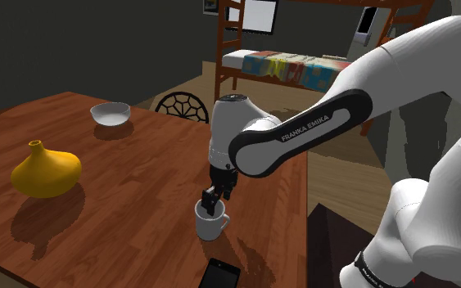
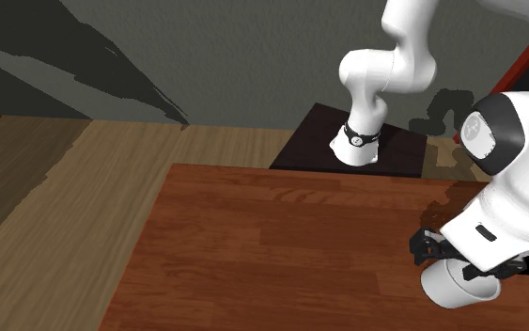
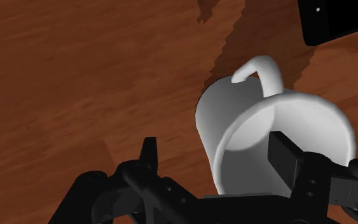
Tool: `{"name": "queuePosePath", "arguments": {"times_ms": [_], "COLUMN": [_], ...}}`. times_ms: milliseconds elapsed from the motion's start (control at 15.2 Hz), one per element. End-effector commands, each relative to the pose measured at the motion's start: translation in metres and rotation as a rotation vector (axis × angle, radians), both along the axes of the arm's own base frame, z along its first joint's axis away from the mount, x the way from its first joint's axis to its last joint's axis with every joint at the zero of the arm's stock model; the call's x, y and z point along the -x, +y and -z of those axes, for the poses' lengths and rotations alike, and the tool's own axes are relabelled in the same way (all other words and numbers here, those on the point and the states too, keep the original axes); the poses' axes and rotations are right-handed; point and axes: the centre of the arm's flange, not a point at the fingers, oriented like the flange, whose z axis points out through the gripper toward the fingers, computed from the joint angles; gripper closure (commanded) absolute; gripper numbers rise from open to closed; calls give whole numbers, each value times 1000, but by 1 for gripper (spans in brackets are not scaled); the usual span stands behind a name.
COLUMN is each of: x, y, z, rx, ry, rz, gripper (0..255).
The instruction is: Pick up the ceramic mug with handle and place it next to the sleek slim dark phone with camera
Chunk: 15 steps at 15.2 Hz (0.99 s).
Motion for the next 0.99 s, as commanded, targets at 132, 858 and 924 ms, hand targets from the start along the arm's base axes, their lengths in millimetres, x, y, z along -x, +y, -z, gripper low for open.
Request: {"name": "queuePosePath", "arguments": {"times_ms": [132,858,924], "x": [0,-1,-1], "y": [0,-3,-3], "z": [0,-50,-50], "rx": [0,0,0], "ry": [0,0,0], "rz": [0,0,0], "gripper": [0,0,0]}}
